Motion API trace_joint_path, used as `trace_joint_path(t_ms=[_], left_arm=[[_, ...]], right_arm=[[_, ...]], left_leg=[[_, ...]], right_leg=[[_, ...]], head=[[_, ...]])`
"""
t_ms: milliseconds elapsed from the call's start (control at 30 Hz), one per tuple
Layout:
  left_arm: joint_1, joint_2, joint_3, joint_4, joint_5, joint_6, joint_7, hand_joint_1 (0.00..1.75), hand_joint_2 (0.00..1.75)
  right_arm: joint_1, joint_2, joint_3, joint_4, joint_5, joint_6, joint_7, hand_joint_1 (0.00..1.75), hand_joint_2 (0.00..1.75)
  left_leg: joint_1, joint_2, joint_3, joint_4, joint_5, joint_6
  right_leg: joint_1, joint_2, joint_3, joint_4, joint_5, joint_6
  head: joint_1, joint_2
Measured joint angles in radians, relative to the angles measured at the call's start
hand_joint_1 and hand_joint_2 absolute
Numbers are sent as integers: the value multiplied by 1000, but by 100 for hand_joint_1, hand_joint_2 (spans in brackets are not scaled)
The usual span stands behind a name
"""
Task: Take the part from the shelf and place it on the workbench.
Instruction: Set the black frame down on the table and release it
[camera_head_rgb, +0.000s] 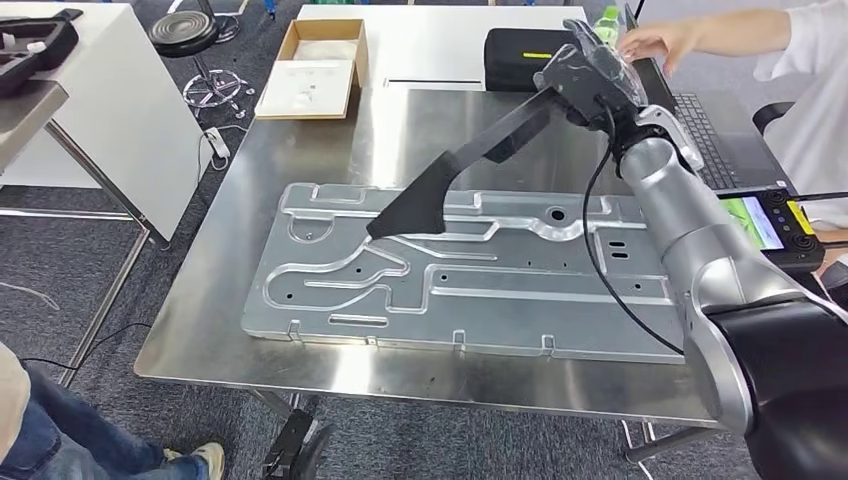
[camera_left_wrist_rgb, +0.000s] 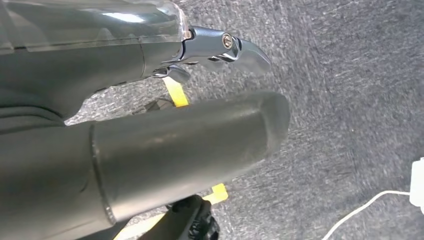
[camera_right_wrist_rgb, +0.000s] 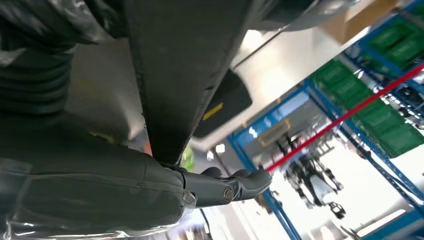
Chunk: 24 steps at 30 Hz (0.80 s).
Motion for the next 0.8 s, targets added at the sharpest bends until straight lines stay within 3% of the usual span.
trace_joint_path(t_ms=[100,167,233,267,300,333,400,467,567,633,733,767,800], left_arm=[[0,-1,-1,0,0,0,1,0,0],[-2,-1,-2,0,0,0,1,0,0],[-4,-1,-2,0,0,0,1,0,0],[-3,-1,-2,0,0,0,1,0,0],[-2,-2,-2,0,0,0,1,0,0],[-2,-2,-3,0,0,-1,1,0,0],[-2,-3,-3,0,0,-1,1,0,0],[-4,-4,-4,0,0,0,1,0,0],[-5,-4,-4,0,0,0,2,0,0],[-4,-4,-4,0,0,0,2,0,0],[-5,-3,-4,0,0,0,3,0,0],[-5,-3,-4,0,0,0,3,0,0],[-4,-3,-4,0,0,0,3,0,0]], right_arm=[[15,2,-44,-18,-13,9,-2,0,0],[18,1,-56,-24,-9,5,1,0,0],[24,2,-66,-26,-6,5,5,0,0],[29,1,-69,-26,-3,4,6,0,0],[33,1,-72,-26,-1,4,7,0,0],[35,1,-73,-27,2,3,7,0,0],[35,2,-74,-29,4,1,7,0,0],[34,2,-75,-32,4,-3,6,0,0],[34,2,-76,-33,4,-8,6,0,0],[33,3,-76,-35,5,-10,6,0,0],[33,4,-76,-36,8,-11,7,0,0],[34,4,-76,-36,10,-12,8,0,0],[36,4,-76,-36,13,-12,8,0,0]], left_leg=[[6,1,9,-26,15,9],[10,4,13,-39,25,15],[10,4,11,-38,26,18],[11,4,11,-36,25,18],[11,3,11,-33,23,17],[12,3,10,-27,20,15],[13,2,7,-12,9,7],[11,1,1,5,-1,-4],[10,-1,-6,10,-4,-15],[12,0,-19,41,-29,-25],[16,1,-98,219,-116,-39],[16,1,-125,274,-133,-40],[16,1,-137,296,-131,-38]], right_leg=[[1,-3,-2,5,-8,15],[1,-3,-38,86,-59,19],[1,-3,-96,212,-116,24],[-1,-3,-116,252,-126,27],[-3,-3,-118,256,-115,30],[-6,-4,-102,223,-88,32],[-10,-4,-36,95,-30,35],[-9,-1,1,20,-12,29],[-6,1,-1,16,-13,10],[-10,1,-1,13,-10,-1],[-11,1,-1,11,-9,-9],[-10,1,-1,12,-9,-9],[-8,1,0,12,-10,-9]], head=[[0,0],[1,0],[1,0],[1,0],[1,0],[1,0],[1,0],[-1,0],[-2,0],[-2,0],[-3,0],[-3,0],[-3,0]])
